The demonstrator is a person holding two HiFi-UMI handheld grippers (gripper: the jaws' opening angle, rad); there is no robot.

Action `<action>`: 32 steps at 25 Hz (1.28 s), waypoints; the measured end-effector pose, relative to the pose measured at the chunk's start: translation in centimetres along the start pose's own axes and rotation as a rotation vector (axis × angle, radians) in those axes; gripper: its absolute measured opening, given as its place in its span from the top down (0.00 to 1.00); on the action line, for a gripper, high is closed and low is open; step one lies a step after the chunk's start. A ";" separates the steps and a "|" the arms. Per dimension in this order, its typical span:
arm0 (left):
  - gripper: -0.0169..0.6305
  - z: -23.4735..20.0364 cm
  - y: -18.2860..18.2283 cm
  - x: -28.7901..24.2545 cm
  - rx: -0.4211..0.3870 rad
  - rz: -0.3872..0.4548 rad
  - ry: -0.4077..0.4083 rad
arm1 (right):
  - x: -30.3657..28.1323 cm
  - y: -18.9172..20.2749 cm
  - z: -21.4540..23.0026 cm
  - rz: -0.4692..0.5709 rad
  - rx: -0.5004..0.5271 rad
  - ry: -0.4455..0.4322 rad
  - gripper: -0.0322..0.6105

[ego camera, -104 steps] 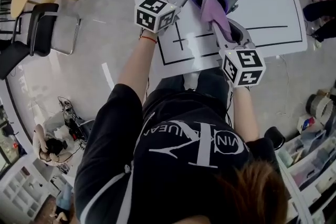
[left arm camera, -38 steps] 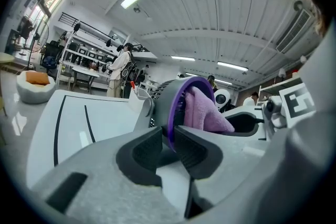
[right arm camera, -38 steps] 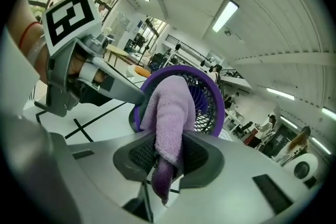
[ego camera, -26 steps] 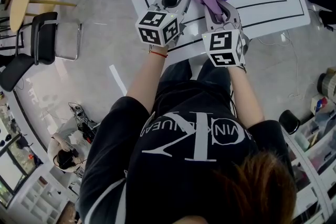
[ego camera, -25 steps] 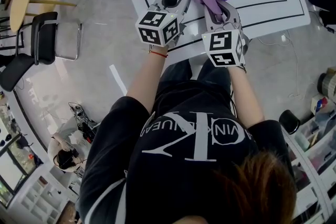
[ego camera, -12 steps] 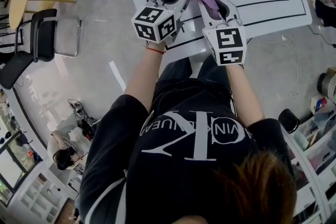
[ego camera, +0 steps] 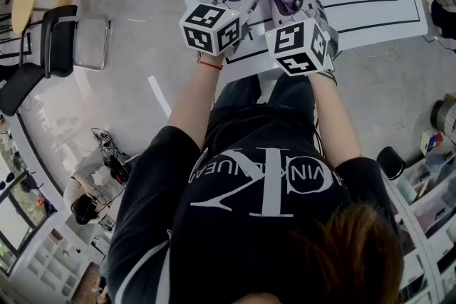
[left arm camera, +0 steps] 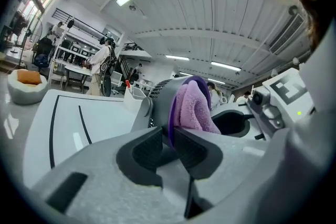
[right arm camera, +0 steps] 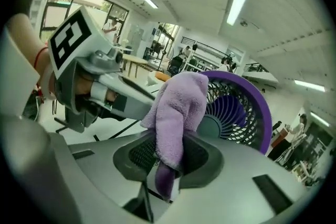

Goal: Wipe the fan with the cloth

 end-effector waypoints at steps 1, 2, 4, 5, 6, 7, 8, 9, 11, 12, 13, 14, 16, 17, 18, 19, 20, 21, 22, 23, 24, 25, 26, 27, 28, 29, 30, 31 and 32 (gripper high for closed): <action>0.86 0.0 0.0 0.0 -0.006 -0.003 0.000 | 0.0 0.1 -0.1 -0.008 0.027 0.002 0.80; 0.86 0.0 0.0 0.1 -0.012 -0.005 -0.002 | 0.0 0.3 -0.2 -0.018 0.051 0.001 0.80; 0.86 0.2 0.1 0.1 -0.019 -0.005 -0.009 | 0.1 1.0 -0.4 -0.041 0.098 -0.002 0.80; 0.86 0.4 0.2 0.1 -0.019 -0.004 -0.013 | 0.3 1.3 -0.4 -0.052 0.122 -0.002 0.80; 0.86 0.5 0.3 0.0 -0.017 -0.003 -0.017 | 0.4 1.7 -0.4 -0.063 0.145 -0.001 0.80; 0.86 0.6 0.3 0.0 -0.015 -0.004 -0.020 | 0.5 1.9 -0.4 -0.074 0.170 0.000 0.80; 0.86 0.7 0.3 0.0 -0.015 -0.007 -0.022 | 0.5 2.1 -0.4 -0.086 0.199 0.001 0.80; 0.86 0.7 0.3 0.0 -0.015 -0.010 -0.023 | 0.6 2.2 -0.4 -0.100 0.234 0.003 0.80; 0.86 0.7 0.2 0.0 -0.017 -0.015 -0.022 | 0.7 2.2 -0.4 -0.130 0.322 0.009 0.80; 0.86 0.6 0.1 0.1 -0.016 -0.016 -0.021 | 0.8 2.3 -0.4 -0.143 0.368 0.013 0.80; 0.86 0.6 0.1 0.0 -0.015 -0.015 -0.021 | 0.9 2.4 -0.4 -0.155 0.410 0.018 0.80; 0.86 0.6 0.1 0.0 -0.014 -0.015 -0.021 | 1.0 2.6 -0.3 -0.166 0.447 0.022 0.80; 0.86 0.7 0.1 0.0 -0.011 -0.014 -0.021 | 1.3 2.8 -0.1 -0.184 0.505 0.033 0.80; 0.86 0.7 0.2 0.0 -0.010 -0.013 -0.020 | 1.4 2.9 -0.1 -0.191 0.530 0.040 0.80; 0.86 0.7 0.2 0.0 -0.007 -0.012 -0.020 | 1.6 3.0 0.0 -0.197 0.555 0.048 0.80; 0.86 0.8 0.3 0.0 -0.005 -0.011 -0.020 | 1.7 3.2 0.0 -0.203 0.580 0.056 0.80; 0.86 0.8 0.3 0.0 -0.003 -0.011 -0.020 | 1.9 3.2 0.2 -0.208 0.602 0.063 0.80; 0.86 0.8 0.3 0.0 -0.001 -0.010 -0.020 | 2.1 3.3 0.4 -0.211 0.617 0.069 0.79; 0.86 0.8 0.3 0.0 0.002 -0.009 -0.020 | 2.2 3.3 0.6 -0.211 0.623 0.071 0.79; 0.86 0.7 0.3 0.0 0.007 -0.007 -0.019 | 2.3 3.3 0.9 -0.211 0.626 0.073 0.79; 0.86 0.7 0.3 0.0 0.012 -0.005 -0.019 | 2.5 3.3 1.0 -0.211 0.631 0.076 0.79; 0.86 0.6 0.3 0.0 0.017 -0.003 -0.020 | 2.5 3.3 1.2 -0.212 0.640 0.081 0.79; 0.86 0.5 0.4 0.0 0.021 -0.001 -0.020 | 2.6 3.2 1.3 -0.213 0.650 0.090 0.79; 0.86 0.3 0.4 0.0 0.023 0.000 -0.021 | 2.7 3.2 1.4 -0.212 0.659 0.102 0.79; 0.87 0.2 0.5 0.1 0.023 0.001 -0.021 | 2.9 3.2 1.6 -0.209 0.665 0.117 0.79; 0.87 0.2 0.5 0.1 0.023 0.002 -0.022 | 3.0 3.1 1.8 -0.205 0.670 0.132 0.79; 0.87 0.1 0.5 0.2 0.023 0.002 -0.023 | 3.2 3.0 1.9 -0.199 0.674 0.146 0.79; 0.87 0.0 0.6 0.3 0.023 0.002 -0.024 | 3.3 3.0 2.0 -0.193 0.679 0.159 0.79; 0.87 0.0 0.6 0.3 0.023 0.002 -0.025 | 3.4 2.9 2.1 -0.187 0.686 0.170 0.79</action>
Point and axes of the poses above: the fingertips, and each gripper's own axes: x backward along the fingers, z to its right, y out of its underside, the point moved 10 cm from there along x, backward along the fingers, and after that the axes turned 5 degrees about x, right-handed, at the moved point
